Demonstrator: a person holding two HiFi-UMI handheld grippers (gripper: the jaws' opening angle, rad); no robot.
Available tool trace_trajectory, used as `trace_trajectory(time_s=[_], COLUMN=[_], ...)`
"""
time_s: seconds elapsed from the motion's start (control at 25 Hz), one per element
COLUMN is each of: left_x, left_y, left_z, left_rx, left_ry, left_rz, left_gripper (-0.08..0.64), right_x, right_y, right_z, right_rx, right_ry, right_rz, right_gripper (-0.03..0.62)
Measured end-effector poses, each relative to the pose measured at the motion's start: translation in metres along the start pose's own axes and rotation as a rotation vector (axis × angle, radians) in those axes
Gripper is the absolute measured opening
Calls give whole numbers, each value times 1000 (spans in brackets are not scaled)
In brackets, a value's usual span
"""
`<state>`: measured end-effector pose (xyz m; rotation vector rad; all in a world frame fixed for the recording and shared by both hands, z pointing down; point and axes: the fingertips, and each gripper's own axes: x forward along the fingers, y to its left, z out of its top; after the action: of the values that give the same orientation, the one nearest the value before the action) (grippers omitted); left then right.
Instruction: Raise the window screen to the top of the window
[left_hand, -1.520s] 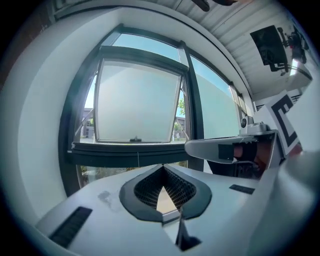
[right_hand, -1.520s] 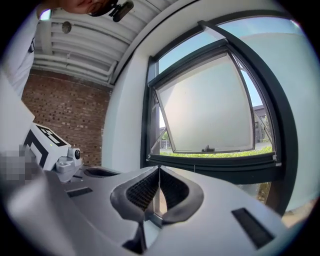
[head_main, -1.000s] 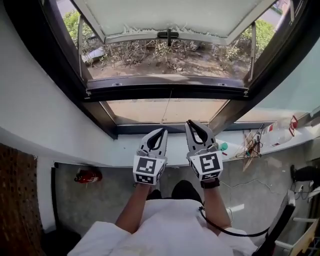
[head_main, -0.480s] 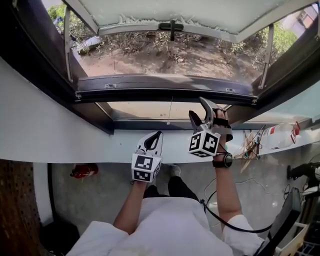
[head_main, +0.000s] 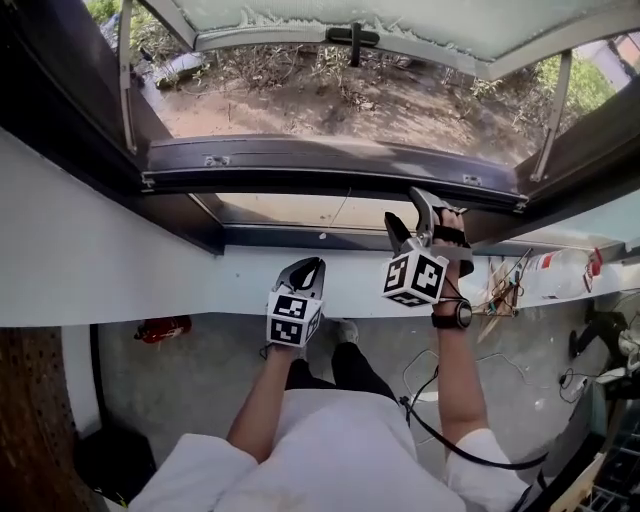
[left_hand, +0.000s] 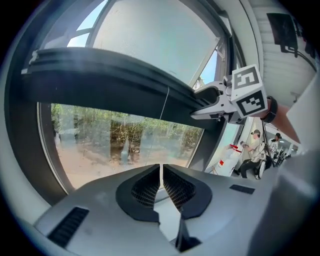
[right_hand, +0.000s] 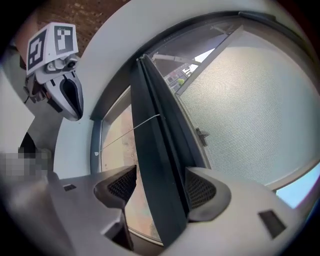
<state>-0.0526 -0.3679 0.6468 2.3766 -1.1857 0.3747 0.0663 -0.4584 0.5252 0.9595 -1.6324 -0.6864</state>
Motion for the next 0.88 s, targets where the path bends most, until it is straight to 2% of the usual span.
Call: trace_trajectory(time_s=[0.08, 0.16, 0.24, 0.36, 0.52, 0.72, 0.88], left_x=[9, 22, 38, 71, 111, 163, 190], left_y=[5, 9, 15, 32, 36, 34, 54], left_z=[-7, -18, -41, -76, -87, -95, -110], left_rx=[-6, 39, 84, 93, 177, 219, 169], left_ry=[12, 37, 93, 155, 155, 106, 149], left_rz=[-5, -14, -25, -44, -90, -139, -109], left_gripper=[-3, -1, 76, 168, 213, 215, 213], right_x=[0, 0, 0, -1, -2, -3, -3], right_y=[-1, 0, 2, 4, -1, -2, -1], right_z=[-1, -1, 1, 0, 2, 1, 5], right_rx=[-16, -32, -43, -61, -17, -23, 14], right_ry=[-1, -3, -5, 5, -21, -41, -85], right_rz=[12, 22, 34, 53, 65, 62, 64], right_gripper=[273, 273, 273, 273, 273, 273, 273])
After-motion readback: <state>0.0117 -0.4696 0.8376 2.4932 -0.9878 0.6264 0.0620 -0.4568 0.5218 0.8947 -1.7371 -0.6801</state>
